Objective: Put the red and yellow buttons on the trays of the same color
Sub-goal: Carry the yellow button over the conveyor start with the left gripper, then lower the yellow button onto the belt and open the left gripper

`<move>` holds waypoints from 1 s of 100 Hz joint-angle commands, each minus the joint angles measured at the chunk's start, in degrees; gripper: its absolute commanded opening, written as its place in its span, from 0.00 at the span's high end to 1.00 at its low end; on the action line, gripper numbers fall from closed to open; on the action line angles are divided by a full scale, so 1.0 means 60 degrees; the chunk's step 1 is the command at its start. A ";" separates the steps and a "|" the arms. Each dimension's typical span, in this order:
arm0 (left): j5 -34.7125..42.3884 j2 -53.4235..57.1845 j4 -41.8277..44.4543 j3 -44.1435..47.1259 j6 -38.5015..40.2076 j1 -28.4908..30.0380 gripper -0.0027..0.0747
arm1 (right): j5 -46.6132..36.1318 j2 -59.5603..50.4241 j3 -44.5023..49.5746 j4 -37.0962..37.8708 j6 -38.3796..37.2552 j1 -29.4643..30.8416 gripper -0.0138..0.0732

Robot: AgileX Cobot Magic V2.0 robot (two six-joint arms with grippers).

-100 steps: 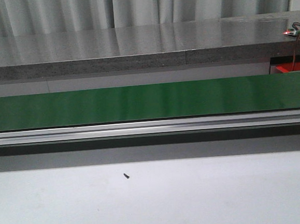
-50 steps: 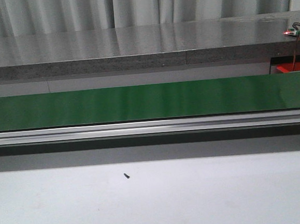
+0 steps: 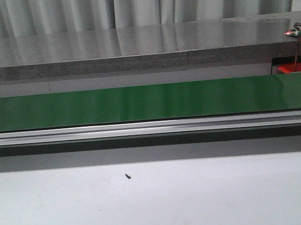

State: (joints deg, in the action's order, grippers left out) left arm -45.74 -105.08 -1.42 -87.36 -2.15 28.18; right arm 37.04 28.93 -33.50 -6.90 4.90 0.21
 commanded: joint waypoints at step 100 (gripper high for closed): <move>0.0245 0.0180 -0.0305 -0.0120 -0.0324 -0.3110 0.66 | -0.0656 0.0005 -0.0247 0.0039 0.0061 0.0000 0.92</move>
State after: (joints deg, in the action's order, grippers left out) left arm -47.15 -106.84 -2.71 -86.68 -3.79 9.85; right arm 37.04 28.93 -33.50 -6.90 4.90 0.21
